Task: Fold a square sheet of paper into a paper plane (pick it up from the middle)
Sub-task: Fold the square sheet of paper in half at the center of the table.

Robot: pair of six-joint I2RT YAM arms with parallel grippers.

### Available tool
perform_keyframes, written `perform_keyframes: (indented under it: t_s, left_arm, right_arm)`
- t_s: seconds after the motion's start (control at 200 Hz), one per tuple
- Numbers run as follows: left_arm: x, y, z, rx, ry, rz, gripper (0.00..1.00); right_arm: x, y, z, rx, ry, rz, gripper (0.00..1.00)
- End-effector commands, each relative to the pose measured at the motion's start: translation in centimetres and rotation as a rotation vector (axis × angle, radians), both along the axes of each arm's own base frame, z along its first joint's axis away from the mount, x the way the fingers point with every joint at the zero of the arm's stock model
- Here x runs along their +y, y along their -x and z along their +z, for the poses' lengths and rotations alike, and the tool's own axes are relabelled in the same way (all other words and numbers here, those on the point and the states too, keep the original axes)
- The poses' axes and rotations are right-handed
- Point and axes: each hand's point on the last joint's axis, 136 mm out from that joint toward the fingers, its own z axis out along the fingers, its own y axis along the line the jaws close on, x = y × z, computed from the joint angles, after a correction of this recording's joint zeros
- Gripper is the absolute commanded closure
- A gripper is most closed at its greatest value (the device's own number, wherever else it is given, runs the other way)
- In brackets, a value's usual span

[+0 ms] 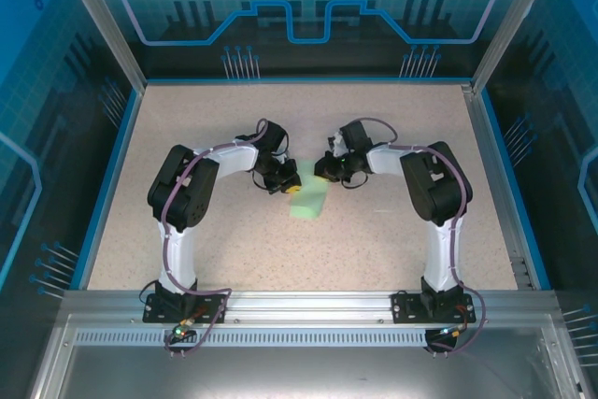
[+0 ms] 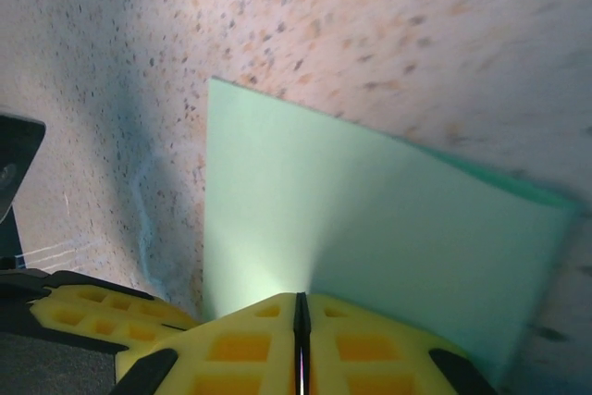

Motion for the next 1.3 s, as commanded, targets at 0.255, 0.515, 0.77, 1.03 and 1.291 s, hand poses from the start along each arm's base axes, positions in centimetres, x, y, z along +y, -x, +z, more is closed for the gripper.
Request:
perform_keyframes:
  t_s: [0.255, 0.515, 0.77, 1.03, 1.291]
  left_arm:
    - [3.1, 3.9, -5.3, 0.163, -0.175, 0.010, 0.97]
    - [3.0, 3.9, -5.2, 0.159, -0.169, 0.009, 0.97]
    - [3.0, 3.9, -5.2, 0.154, -0.168, 0.009, 0.97]
    - [3.0, 4.0, -5.5, 0.157, -0.169, 0.012, 0.97]
    - [3.1, 4.0, -5.6, 0.160, -0.174, 0.015, 0.97]
  right_arm:
    - [-7.4, -5.2, 1.8, -0.099, 0.074, -0.185, 0.89]
    - [-3.1, 0.2, 4.8, -0.050, 0.043, -0.073, 0.89]
    - [1.7, 7.7, 2.6, 0.107, -0.057, 0.009, 0.89]
    - [2.3, 9.6, 1.5, 0.158, -0.086, 0.003, 0.88]
    - [0.8, 12.0, -0.2, 0.219, -0.004, 0.049, 0.88]
